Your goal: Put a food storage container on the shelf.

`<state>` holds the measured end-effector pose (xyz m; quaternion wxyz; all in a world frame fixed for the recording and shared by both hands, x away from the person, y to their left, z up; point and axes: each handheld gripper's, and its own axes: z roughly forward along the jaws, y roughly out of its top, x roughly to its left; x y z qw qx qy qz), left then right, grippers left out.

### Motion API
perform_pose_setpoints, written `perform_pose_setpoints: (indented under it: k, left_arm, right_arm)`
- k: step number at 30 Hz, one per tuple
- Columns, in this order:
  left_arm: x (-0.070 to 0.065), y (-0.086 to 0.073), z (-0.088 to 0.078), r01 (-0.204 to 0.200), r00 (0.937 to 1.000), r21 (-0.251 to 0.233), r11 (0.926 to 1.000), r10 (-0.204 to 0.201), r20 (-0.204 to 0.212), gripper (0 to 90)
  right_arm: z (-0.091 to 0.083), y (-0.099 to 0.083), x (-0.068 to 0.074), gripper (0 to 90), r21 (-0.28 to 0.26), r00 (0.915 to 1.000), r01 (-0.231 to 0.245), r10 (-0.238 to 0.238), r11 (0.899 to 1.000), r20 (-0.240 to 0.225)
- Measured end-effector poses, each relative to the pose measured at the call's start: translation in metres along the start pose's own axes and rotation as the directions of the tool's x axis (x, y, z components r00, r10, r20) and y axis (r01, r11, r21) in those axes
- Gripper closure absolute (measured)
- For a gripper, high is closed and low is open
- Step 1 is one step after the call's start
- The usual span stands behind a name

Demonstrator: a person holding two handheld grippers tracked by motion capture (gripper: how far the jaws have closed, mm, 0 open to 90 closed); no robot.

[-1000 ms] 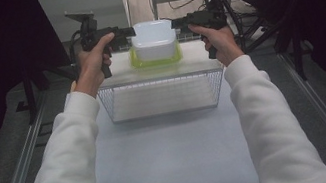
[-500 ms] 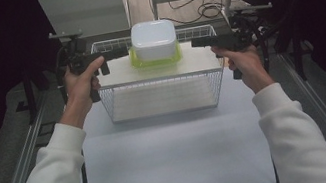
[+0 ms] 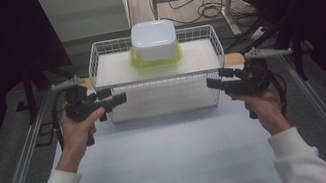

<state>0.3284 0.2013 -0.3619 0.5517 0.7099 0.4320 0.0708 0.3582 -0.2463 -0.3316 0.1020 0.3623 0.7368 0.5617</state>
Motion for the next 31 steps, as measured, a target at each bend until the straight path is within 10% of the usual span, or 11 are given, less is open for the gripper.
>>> perform_pose_setpoints:
  k: [14,18,31]
  left_arm:
    - [0.004,-0.094,-0.002,-0.001,0.998,0.133,0.9911,0.01,-0.062,22.1]
    - [0.008,-0.101,-0.003,0.01,0.9965,0.146,0.9893,0.003,-0.084,21.0]
    - [0.012,-0.103,-0.009,0.031,0.9938,0.114,0.9931,-0.018,-0.11,19.5]
  right_arm:
    - [-0.014,-0.103,-0.008,24.0,0.157,0.998,0.002,-0.011,0.988,0.061]
    - [-0.009,-0.117,-0.006,23.1,0.222,0.9962,0.027,-0.045,0.975,0.075]
    - [-0.008,-0.119,-0.003,19.0,0.18,0.9988,0.005,-0.014,0.984,0.047]
